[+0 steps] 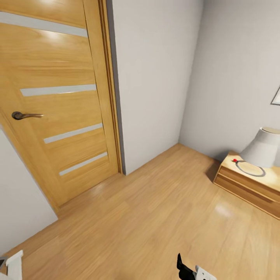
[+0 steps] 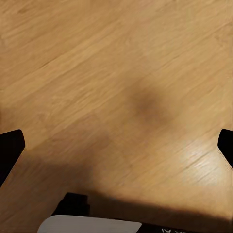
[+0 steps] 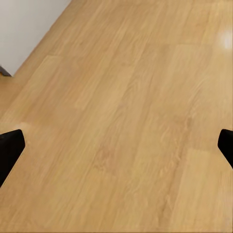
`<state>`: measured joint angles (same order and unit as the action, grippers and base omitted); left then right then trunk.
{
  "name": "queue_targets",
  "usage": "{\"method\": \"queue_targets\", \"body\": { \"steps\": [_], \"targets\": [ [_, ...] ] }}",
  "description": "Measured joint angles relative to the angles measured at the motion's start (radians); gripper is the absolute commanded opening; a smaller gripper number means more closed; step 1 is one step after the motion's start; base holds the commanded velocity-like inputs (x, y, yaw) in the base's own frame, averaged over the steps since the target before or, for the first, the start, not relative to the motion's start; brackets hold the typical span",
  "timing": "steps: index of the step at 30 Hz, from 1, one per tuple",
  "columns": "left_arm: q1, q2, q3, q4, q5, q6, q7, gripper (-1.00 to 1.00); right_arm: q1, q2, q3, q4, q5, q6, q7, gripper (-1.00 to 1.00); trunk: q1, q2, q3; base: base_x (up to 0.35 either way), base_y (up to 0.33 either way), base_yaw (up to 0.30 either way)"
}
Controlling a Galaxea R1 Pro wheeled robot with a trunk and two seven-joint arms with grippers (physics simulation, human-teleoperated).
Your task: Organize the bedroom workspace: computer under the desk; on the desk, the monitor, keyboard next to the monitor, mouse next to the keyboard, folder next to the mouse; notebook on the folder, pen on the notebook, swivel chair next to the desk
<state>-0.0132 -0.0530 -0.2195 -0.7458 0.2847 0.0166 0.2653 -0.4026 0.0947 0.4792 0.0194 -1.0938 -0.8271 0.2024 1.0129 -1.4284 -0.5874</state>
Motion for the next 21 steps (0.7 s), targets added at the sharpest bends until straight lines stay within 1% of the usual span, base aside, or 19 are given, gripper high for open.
{"method": "queue_targets", "body": {
  "steps": [11,18,21],
  "targets": [
    [0.000,0.000,0.000,0.000,0.001,0.000,0.000,1.00,0.000,0.001,0.000,0.000,0.000,-0.001,0.000,1.00,0.000,0.000,0.011,0.330,0.000,0.210],
    [0.000,0.000,0.001,0.021,0.000,0.000,0.000,1.00,0.000,0.001,0.000,-0.001,0.000,-0.001,0.000,1.00,0.000,0.000,0.016,0.330,-0.008,0.262],
    [0.000,0.000,0.001,0.023,0.000,0.000,0.000,1.00,0.000,0.002,0.000,-0.001,0.000,-0.002,0.000,1.00,0.000,0.000,0.016,0.318,-0.106,0.278]
  ]
}}
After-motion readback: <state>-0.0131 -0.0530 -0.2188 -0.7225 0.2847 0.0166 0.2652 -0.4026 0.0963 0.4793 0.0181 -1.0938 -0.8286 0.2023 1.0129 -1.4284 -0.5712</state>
